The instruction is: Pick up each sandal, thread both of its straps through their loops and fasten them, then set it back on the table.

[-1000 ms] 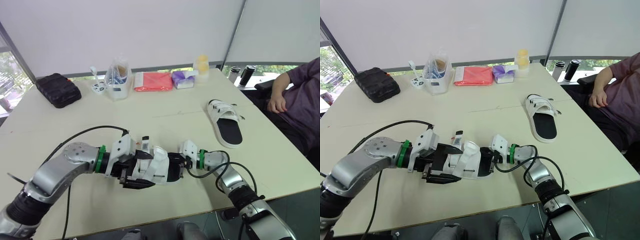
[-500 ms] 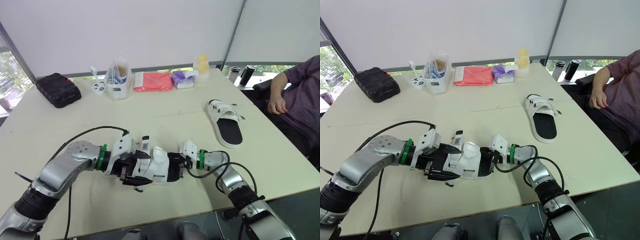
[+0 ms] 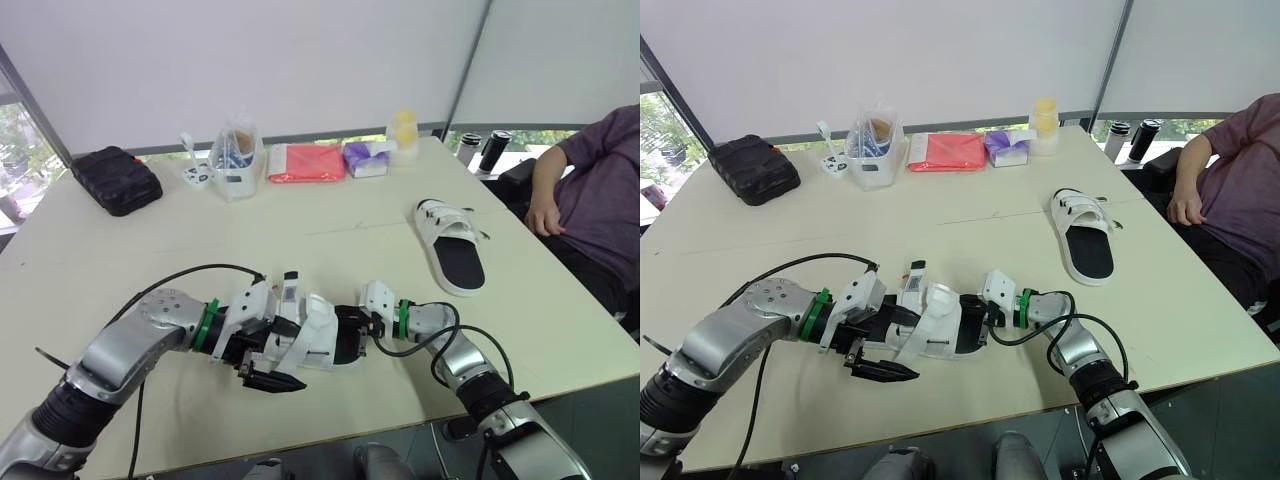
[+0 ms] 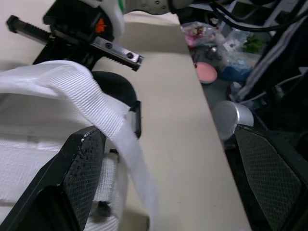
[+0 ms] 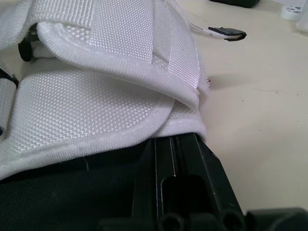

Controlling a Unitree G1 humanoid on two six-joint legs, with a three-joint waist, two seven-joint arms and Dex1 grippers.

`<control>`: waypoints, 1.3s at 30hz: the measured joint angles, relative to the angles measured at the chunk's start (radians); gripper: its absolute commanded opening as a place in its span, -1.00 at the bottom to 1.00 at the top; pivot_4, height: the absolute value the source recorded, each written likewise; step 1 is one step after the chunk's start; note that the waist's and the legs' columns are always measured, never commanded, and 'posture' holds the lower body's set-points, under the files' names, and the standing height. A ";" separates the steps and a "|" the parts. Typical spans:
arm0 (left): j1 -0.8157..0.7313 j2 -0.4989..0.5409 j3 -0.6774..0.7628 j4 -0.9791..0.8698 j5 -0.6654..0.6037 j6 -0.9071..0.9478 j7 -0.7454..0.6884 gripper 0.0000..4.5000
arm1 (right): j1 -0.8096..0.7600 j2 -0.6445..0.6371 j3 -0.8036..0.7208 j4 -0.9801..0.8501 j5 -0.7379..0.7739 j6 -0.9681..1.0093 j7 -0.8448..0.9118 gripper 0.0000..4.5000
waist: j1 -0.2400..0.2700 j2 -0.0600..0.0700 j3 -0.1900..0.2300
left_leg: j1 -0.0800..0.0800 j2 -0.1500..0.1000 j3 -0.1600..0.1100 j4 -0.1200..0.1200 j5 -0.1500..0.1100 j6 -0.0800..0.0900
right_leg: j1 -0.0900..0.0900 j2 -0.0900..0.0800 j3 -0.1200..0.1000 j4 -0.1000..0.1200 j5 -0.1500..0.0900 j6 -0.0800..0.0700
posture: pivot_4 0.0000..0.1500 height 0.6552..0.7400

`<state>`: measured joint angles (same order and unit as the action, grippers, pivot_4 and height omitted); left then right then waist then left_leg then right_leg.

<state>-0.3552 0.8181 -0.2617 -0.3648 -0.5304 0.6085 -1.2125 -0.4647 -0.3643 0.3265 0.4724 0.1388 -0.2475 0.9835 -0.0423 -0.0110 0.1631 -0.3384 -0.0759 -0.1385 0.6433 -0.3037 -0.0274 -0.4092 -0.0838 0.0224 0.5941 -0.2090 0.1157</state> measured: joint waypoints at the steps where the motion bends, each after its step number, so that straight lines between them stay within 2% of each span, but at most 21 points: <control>1: 0.004 0.000 0.000 -0.008 -0.004 0.001 -0.006 0.92 | 0.002 0.000 0.000 -0.002 0.000 0.000 -0.003 -1.00 | 0.000 0.000 0.000 | 0.000 0.000 0.000 0.000 -0.001 -0.001 | 0.000 0.000 0.000 0.000 0.000 0.000 | 1.00 1.00; 11: 0.086 0.044 0.002 -0.061 -0.026 0.033 -0.049 0.92 | 0.013 0.000 -0.003 -0.012 0.000 0.000 -0.012 -1.00 | 0.001 0.000 0.000 | 0.000 0.001 0.000 0.000 -0.001 -0.002 | 0.000 0.000 0.000 -0.001 -0.001 -0.001 | 1.00 1.00; 18: 0.098 0.026 -0.004 -0.058 0.011 0.037 -0.020 0.92 | 0.015 0.000 -0.003 -0.016 0.000 0.000 -0.014 -1.00 | 0.001 0.000 0.000 | -0.001 0.001 0.000 0.000 -0.002 -0.003 | 0.000 -0.001 0.000 -0.001 -0.001 -0.001 | 1.00 1.00; 25: 0.117 0.002 -0.016 -0.048 -0.026 0.206 0.050 0.92 | 0.022 0.000 -0.005 -0.024 0.000 0.000 -0.016 -1.00 | 0.001 0.000 0.000 | 0.000 0.001 0.000 -0.001 -0.001 -0.002 | 0.000 0.000 0.000 -0.001 -0.001 -0.001 | 1.00 1.00; 29: 0.130 -0.057 0.014 -0.047 -0.096 0.307 0.110 0.92 | 0.028 -0.001 -0.009 -0.028 0.000 0.000 -0.019 -1.00 | 0.004 0.000 0.000 | 0.000 0.001 0.000 -0.001 -0.002 -0.003 | -0.001 0.000 0.000 -0.001 -0.001 -0.001 | 1.00 1.00; 36: 0.093 -0.232 0.066 0.003 -0.217 0.458 0.243 0.92 | 0.029 -0.001 -0.010 -0.030 0.000 0.001 -0.020 -1.00 | 0.004 -0.001 0.000 | 0.000 0.001 0.000 -0.001 -0.002 -0.003 | 0.000 0.001 -0.001 -0.001 -0.001 -0.001 | 1.00 1.00; 39: 0.082 -0.249 0.065 0.012 -0.226 0.480 0.276 0.56 | 0.030 -0.001 -0.010 -0.030 0.000 0.001 -0.022 -1.00 | 0.005 0.000 0.000 | 0.000 0.001 0.000 -0.001 -0.001 -0.003 | 0.000 0.002 -0.001 -0.001 -0.001 -0.001 | 1.00 1.00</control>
<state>-0.2731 0.5691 -0.1964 -0.3526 -0.7568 1.0883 -0.9361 -0.4345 -0.3658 0.3162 0.4419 0.1388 -0.2463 0.9619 -0.0378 -0.0111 0.1632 -0.3383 -0.0750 -0.1389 0.6427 -0.3051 -0.0299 -0.4093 -0.0823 0.0212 0.5926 -0.2097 0.1147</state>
